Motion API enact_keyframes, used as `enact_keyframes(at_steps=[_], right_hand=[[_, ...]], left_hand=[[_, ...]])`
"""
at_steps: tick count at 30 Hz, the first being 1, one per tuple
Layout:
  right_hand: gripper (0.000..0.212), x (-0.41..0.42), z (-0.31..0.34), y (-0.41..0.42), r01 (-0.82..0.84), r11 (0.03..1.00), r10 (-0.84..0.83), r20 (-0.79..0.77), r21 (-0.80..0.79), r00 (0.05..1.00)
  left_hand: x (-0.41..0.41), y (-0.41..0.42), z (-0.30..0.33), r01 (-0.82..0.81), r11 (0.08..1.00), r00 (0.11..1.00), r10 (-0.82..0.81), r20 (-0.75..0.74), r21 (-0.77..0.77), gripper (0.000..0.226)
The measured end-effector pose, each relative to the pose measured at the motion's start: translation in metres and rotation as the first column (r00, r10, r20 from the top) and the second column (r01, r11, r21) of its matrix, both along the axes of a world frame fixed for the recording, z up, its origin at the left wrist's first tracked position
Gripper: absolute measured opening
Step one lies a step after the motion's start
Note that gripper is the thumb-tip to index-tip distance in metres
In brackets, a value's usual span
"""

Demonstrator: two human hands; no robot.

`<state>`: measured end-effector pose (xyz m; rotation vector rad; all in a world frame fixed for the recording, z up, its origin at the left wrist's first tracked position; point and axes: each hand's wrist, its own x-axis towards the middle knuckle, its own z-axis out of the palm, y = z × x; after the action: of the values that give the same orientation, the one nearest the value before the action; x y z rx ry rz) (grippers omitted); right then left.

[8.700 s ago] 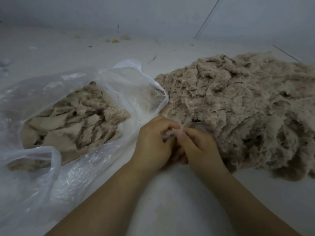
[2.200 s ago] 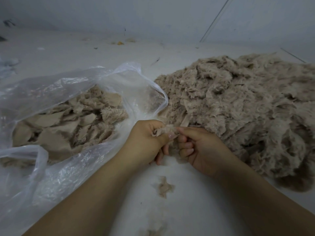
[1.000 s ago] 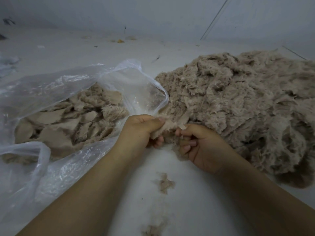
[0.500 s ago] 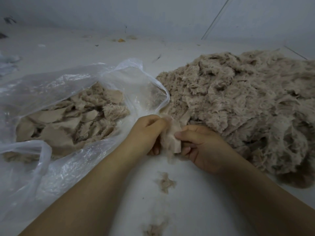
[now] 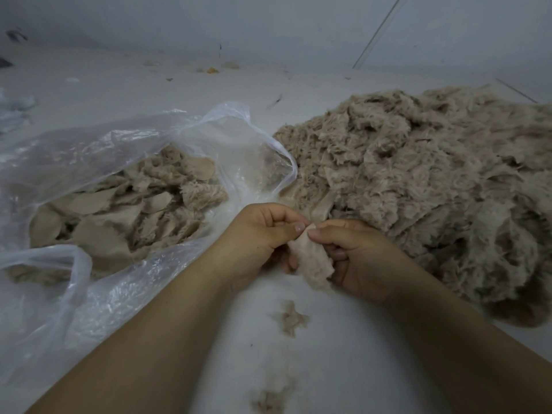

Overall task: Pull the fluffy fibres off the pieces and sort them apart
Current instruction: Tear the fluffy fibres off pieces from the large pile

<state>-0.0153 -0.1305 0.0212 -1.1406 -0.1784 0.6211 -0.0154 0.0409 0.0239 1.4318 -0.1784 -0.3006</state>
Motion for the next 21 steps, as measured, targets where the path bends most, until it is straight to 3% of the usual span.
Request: enact_keyframes(at_steps=[4, 6, 8, 9, 10, 12, 14, 15, 17, 19, 21], right_hand=[[0.025, -0.002, 0.003, 0.001, 0.001, 1.0, 0.0, 0.014, -0.022, 1.0], [0.011, -0.002, 0.004, 0.002, 0.12, 0.993, -0.121, -0.041, -0.022, 0.992], [0.013, 0.0, 0.003, 0.002, 0.23, 0.973, -0.223, -0.14, 0.033, 0.965], [0.015, 0.001, 0.004, 0.002, 0.262, 0.963, -0.248, -0.177, 0.058, 0.952], [0.016, 0.002, 0.004, 0.003, 0.275, 0.959, -0.258, -0.191, 0.069, 0.947], [0.021, 0.002, 0.005, 0.005, 0.26, 0.964, -0.247, -0.165, 0.063, 0.955], [0.025, 0.001, 0.005, 0.006, 0.264, 0.963, -0.255, -0.148, 0.045, 0.956], [0.029, 0.001, 0.005, 0.006, 0.276, 0.961, -0.268, -0.15, 0.036, 0.952], [0.037, 0.001, 0.004, 0.006, 0.277, 0.96, -0.271, -0.145, 0.027, 0.952], [0.033, 0.0, 0.005, 0.007, 0.257, 0.966, -0.249, -0.144, 0.035, 0.958], [0.032, -0.001, 0.006, 0.007, 0.249, 0.968, -0.241, -0.146, 0.036, 0.96]], left_hand=[[0.0, 0.003, 0.002, -0.038, 0.989, 0.999, 0.034, 0.029, 0.14, 0.025], [0.003, 0.001, 0.0, -0.188, 0.95, 0.979, 0.162, 0.124, 0.249, 0.035], [0.007, 0.003, 0.0, -0.366, 0.868, 0.924, 0.295, 0.243, 0.335, 0.042], [0.008, 0.007, 0.001, -0.378, 0.869, 0.919, 0.309, 0.245, 0.319, 0.044], [0.009, 0.013, 0.003, -0.316, 0.911, 0.942, 0.269, 0.199, 0.264, 0.044], [0.004, 0.024, 0.013, 0.076, 0.983, 0.995, -0.086, 0.05, 0.168, 0.029], [-0.004, 0.03, 0.018, 0.461, 0.851, 0.885, -0.46, -0.066, 0.251, 0.02], [-0.006, 0.029, 0.016, 0.497, 0.789, 0.859, -0.505, -0.081, 0.361, 0.029], [-0.005, 0.021, 0.014, 0.289, 0.81, 0.949, -0.312, -0.042, 0.51, 0.052], [-0.003, 0.01, 0.01, 0.012, 0.885, 0.996, -0.052, 0.073, 0.465, 0.056], [-0.002, 0.003, 0.006, -0.156, 0.919, 0.983, 0.109, 0.146, 0.362, 0.054]])
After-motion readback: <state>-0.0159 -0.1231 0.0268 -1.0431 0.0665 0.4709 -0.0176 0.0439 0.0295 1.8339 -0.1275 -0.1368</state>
